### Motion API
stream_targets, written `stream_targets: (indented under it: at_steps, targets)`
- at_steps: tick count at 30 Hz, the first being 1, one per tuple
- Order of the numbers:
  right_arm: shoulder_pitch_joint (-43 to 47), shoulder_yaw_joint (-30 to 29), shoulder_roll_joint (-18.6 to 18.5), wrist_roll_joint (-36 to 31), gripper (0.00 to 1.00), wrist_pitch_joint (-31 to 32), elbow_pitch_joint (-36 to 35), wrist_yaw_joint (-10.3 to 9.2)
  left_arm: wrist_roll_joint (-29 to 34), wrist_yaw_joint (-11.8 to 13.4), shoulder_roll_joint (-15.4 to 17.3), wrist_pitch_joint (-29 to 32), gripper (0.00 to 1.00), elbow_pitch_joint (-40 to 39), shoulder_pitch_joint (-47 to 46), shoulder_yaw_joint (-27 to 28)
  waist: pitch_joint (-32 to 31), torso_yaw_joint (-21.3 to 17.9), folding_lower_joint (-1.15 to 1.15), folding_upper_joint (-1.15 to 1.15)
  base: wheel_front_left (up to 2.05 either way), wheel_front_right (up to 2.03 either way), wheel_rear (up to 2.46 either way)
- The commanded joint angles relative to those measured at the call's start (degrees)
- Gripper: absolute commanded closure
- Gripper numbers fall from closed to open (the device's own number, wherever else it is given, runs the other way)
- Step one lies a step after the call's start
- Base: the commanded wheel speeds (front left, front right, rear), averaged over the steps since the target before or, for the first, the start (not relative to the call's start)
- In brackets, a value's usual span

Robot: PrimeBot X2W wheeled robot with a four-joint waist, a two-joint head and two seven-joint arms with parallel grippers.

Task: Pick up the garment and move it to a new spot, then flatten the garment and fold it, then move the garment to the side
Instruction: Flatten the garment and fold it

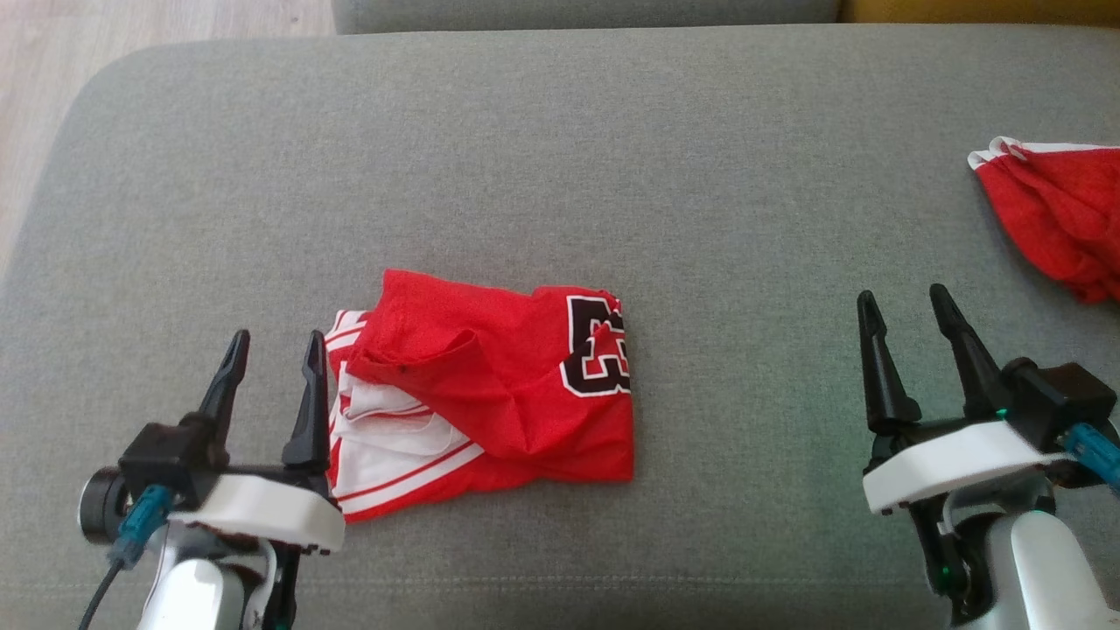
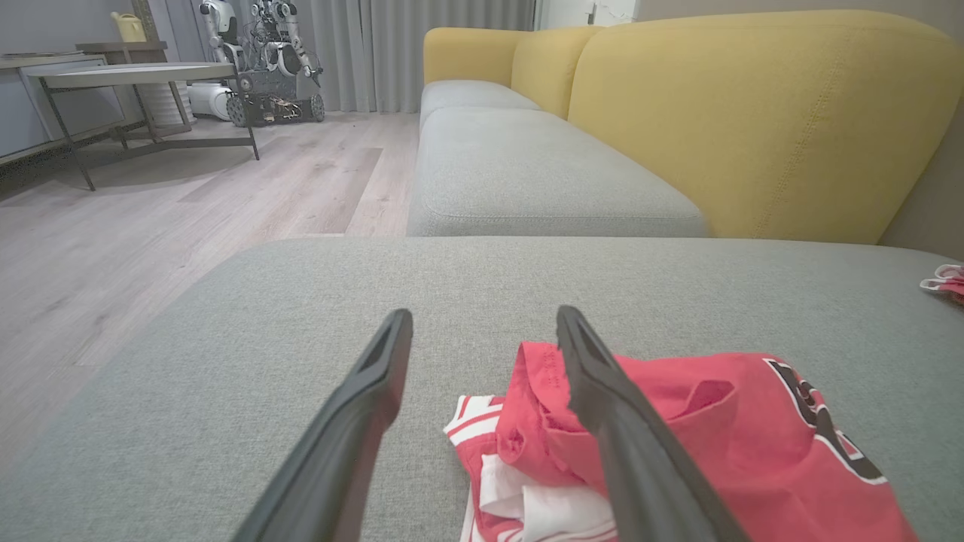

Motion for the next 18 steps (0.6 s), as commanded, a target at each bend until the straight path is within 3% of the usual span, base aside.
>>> stream_targets:
  at_steps: [1, 7, 8, 9, 10, 14, 18]
  targets:
    - [-0.3, 1.1, 0.0, -0.4, 0.00, 0.2, -2.3, 0.37, -0.1, 0.5, 1.2, 0.0, 0.00, -2.2, -1.3, 1.7, 0.0, 0.0, 0.00, 0.00, 0.00, 0.00, 0.00]
    - [-1.0, 1.3, 0.0, -0.4, 0.00, 0.4, -2.0, 0.37, -0.2, 0.7, 1.2, 0.0, 0.00, -2.5, -1.6, 1.5, 0.4, 0.2, 0.00, 0.00, 0.00, 0.00, 0.00]
    - [-1.4, 1.6, 0.1, -0.4, 0.13, 0.5, -1.8, 0.37, -0.2, 0.7, 1.2, 0.0, 0.00, -2.6, -1.8, 1.4, 0.5, 0.3, 0.00, 0.00, 0.00, 0.00, 0.00]
    - [-1.9, 2.2, 0.1, -0.2, 0.70, 0.5, -1.5, 0.37, -0.2, 0.7, 1.2, 0.0, 0.00, -2.6, -2.0, 1.3, 0.8, 0.5, 0.00, 0.00, 0.00, 0.00, 0.00]
    - [-2.4, 3.0, 0.1, 0.0, 1.00, 0.8, -0.9, 0.37, -0.3, 0.7, 1.2, 0.0, 0.00, -2.6, -2.3, 1.2, 1.0, 0.8, 0.00, 0.00, 0.00, 0.00, 0.00]
    - [-5.1, 8.9, 0.2, 1.1, 1.00, 1.4, 2.4, 0.37, -0.4, 0.5, 1.0, -0.3, 0.00, -2.5, -3.6, 0.8, 2.1, 2.3, 0.00, 0.00, 0.00, 0.00, 0.00]
    - [-8.6, 18.4, 0.2, 3.9, 1.00, 1.2, 7.6, 0.37, -0.7, 0.2, 0.6, -0.9, 0.00, -1.9, -5.0, 0.3, 3.5, 4.4, 0.00, 0.00, 0.00, 0.00, 0.00]
